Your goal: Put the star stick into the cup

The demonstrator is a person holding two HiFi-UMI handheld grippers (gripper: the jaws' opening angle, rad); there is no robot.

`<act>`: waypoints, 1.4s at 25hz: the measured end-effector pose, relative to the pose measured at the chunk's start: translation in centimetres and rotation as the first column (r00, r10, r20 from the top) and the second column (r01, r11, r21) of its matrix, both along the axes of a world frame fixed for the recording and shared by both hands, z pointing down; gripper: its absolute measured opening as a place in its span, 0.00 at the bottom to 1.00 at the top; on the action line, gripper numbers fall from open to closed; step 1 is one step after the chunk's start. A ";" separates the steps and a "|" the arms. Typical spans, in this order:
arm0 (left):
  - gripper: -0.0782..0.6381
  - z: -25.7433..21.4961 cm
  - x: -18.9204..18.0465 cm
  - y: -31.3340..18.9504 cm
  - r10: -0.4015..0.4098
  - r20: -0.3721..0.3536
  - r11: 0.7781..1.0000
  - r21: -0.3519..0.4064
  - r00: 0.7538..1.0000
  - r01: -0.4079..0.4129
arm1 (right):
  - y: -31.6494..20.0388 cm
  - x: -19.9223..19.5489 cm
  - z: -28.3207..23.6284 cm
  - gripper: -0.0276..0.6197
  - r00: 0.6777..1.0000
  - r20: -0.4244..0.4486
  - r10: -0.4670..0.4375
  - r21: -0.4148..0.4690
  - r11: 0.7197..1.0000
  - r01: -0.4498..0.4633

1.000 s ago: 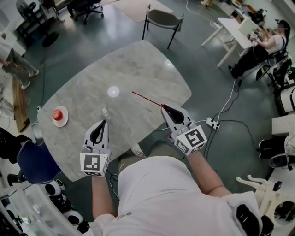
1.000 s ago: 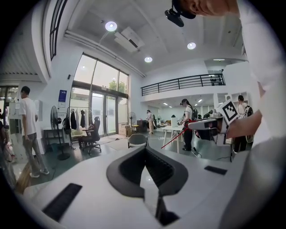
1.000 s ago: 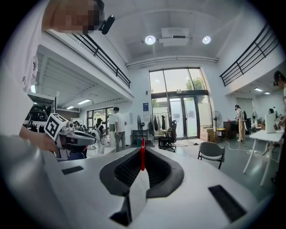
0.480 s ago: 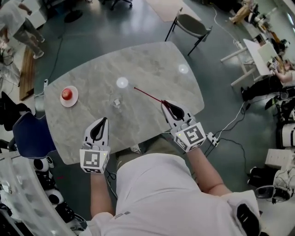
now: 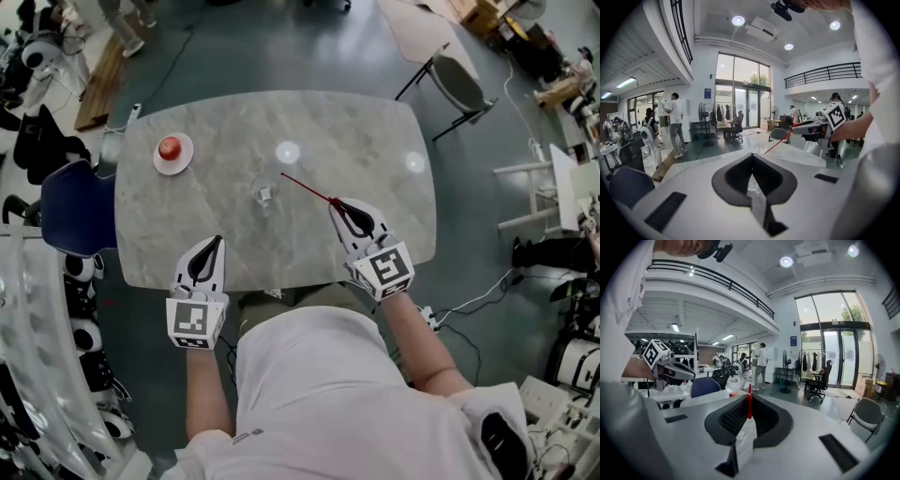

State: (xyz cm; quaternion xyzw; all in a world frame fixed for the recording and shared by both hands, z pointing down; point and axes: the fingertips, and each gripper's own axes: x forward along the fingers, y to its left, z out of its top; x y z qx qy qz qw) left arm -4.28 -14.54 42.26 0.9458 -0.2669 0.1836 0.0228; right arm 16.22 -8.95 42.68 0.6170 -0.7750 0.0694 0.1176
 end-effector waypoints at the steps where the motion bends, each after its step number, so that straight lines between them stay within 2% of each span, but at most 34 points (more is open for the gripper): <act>1: 0.11 0.2 -0.1 0.3 -0.022 0.006 1.000 -0.003 1.000 0.022 | -0.1 0.1 0.4 0.08 1.000 -0.005 -0.018 -0.005 1.000 0.018; 9: 0.11 1.1 -2.2 2.5 -0.214 0.055 0.976 -0.028 0.975 0.216 | -2.5 -0.9 2.8 0.08 0.979 -0.021 -0.203 -0.038 0.979 0.202; 18: 0.11 2.6 -4.3 4.8 -0.373 0.093 0.924 -0.058 0.923 0.379 | -5.2 -1.5 6.9 0.08 0.944 -0.004 -0.330 -0.104 0.939 0.328; 27: 0.11 3.4 -6.2 5.2 -0.453 0.113 0.883 -0.078 0.884 0.463 | -7.2 -3.1 9.9 0.08 0.912 -0.011 -0.411 -0.158 0.901 0.404; 35: 0.11 3.9 -6.7 4.6 -0.475 0.119 0.870 -0.085 0.872 0.485 | -8.1 -3.1 11.8 0.08 0.908 -0.004 -0.419 -0.191 0.892 0.410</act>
